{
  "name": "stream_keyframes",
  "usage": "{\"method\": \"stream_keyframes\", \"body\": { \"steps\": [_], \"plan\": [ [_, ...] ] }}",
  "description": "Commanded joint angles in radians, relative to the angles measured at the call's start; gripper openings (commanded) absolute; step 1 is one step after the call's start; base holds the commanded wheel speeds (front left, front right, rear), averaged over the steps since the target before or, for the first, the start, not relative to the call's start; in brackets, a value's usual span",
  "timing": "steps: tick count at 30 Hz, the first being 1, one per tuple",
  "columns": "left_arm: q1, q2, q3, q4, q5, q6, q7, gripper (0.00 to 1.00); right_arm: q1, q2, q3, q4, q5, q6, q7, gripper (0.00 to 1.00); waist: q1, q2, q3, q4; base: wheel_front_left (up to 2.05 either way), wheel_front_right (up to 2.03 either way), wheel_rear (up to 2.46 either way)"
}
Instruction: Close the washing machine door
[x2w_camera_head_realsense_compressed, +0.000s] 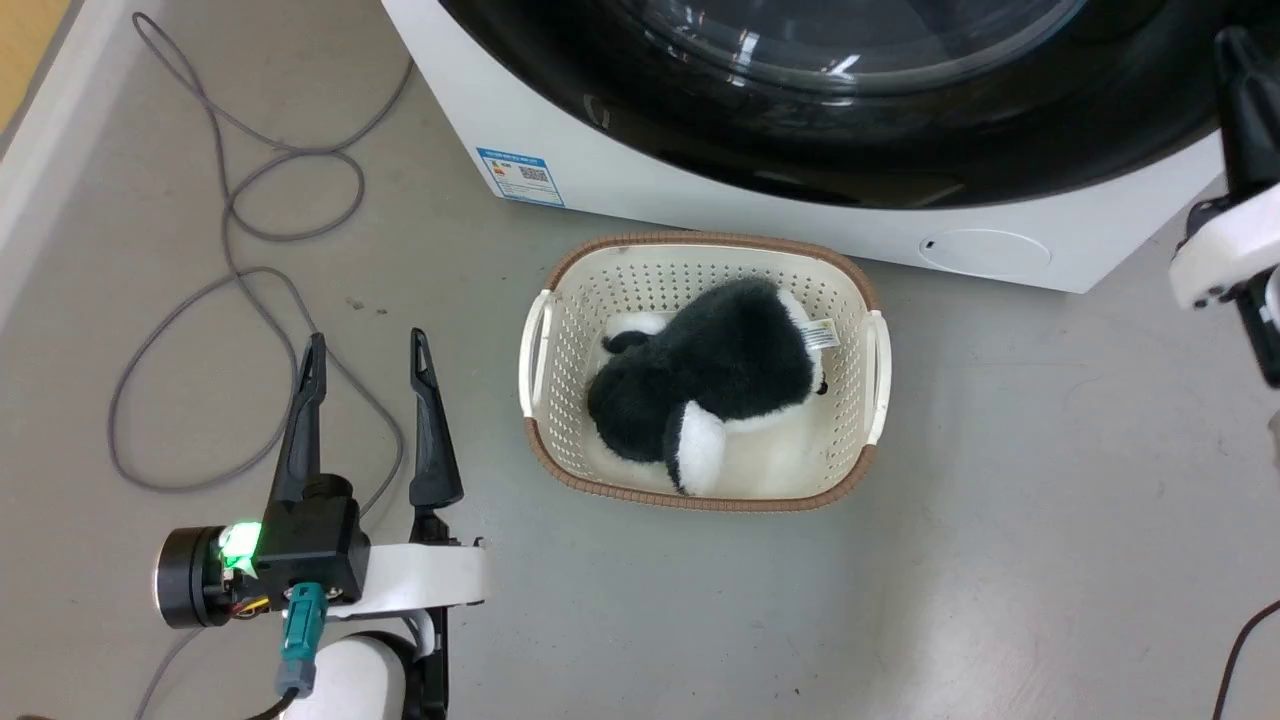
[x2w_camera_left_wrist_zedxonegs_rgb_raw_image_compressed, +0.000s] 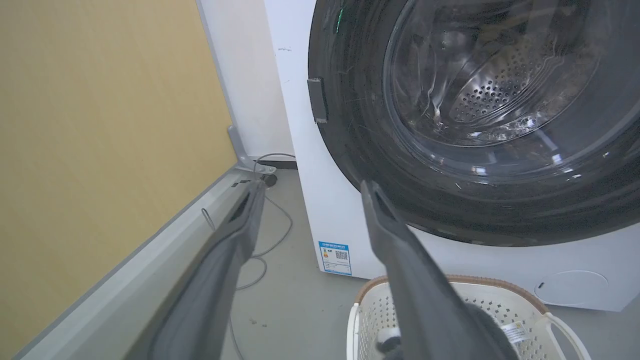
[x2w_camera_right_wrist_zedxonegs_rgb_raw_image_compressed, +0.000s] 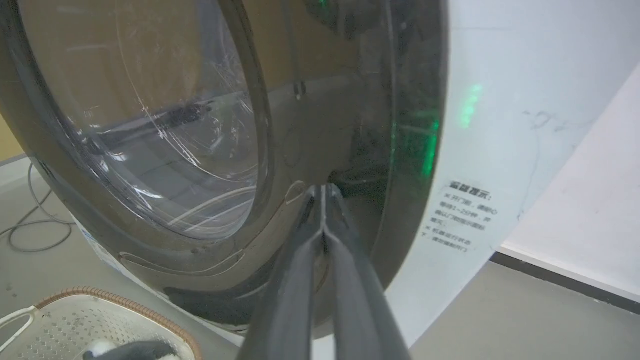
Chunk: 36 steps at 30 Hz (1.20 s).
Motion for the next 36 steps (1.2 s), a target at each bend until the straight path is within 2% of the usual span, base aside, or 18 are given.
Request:
{"method": "stream_keyframes", "body": {
  "steps": [1,7,12,16,23,26,32,33,34,36],
  "plan": [
    [-0.016,-0.005,0.002,0.003,0.002,0.003,-0.004,1.00,-0.026,-0.012,-0.009,0.018,-0.010,-0.001,-0.003,0.00,-0.0001,-0.0001,0.000,0.002,0.00,0.00,0.00],
    [-0.012,-0.008,0.007,0.004,0.005,0.003,-0.004,1.00,-0.056,0.002,-0.058,0.056,-0.046,-0.001,-0.003,0.00,-0.0001,-0.0001,-0.007,0.004,0.00,0.00,0.00],
    [0.003,-0.008,0.016,0.012,0.007,0.006,-0.004,1.00,0.000,0.027,-0.068,0.003,-0.048,-0.001,-0.003,0.00,-0.0001,-0.0001,-0.046,-0.008,0.00,0.00,0.00],
    [0.031,-0.002,0.028,0.023,0.008,0.005,-0.004,1.00,0.092,0.055,-0.077,-0.103,-0.041,-0.001,-0.003,0.00,-0.0001,-0.0001,-0.102,-0.039,0.00,0.00,0.00],
    [0.072,0.033,0.045,0.038,0.014,-0.013,-0.004,1.00,0.277,0.103,-0.049,-0.368,-0.035,-0.001,-0.003,0.00,-0.0001,-0.0001,-0.209,-0.111,0.00,0.00,0.00],
    [0.081,0.042,0.051,0.041,0.014,-0.017,-0.004,1.00,0.329,0.118,-0.043,-0.431,-0.029,-0.001,-0.003,0.00,-0.0001,-0.0001,-0.237,-0.133,0.00,0.00,0.00],
    [0.124,0.054,0.060,0.056,0.008,-0.026,-0.004,1.00,0.496,0.202,-0.054,-0.515,0.041,-0.001,-0.003,0.00,-0.0001,-0.0001,-0.313,-0.196,0.00,0.00,0.00],
    [0.132,0.055,0.062,0.057,0.008,-0.026,-0.004,1.00,0.519,0.213,-0.053,-0.516,0.057,-0.001,-0.003,0.31,-0.0001,-0.0001,-0.321,-0.206,0.00,0.00,0.00],
    [0.140,0.055,0.062,0.059,0.007,-0.027,-0.004,1.00,0.539,0.221,-0.048,-0.517,0.067,-0.001,-0.003,1.00,-0.0001,-0.0001,-0.329,-0.216,0.00,0.00,0.00],
    [0.156,0.054,0.065,0.061,0.003,-0.028,-0.004,1.00,0.573,0.234,-0.039,-0.521,0.084,-0.001,-0.003,1.00,-0.0001,-0.0001,-0.342,-0.235,0.00,0.00,0.00]
  ]
}}
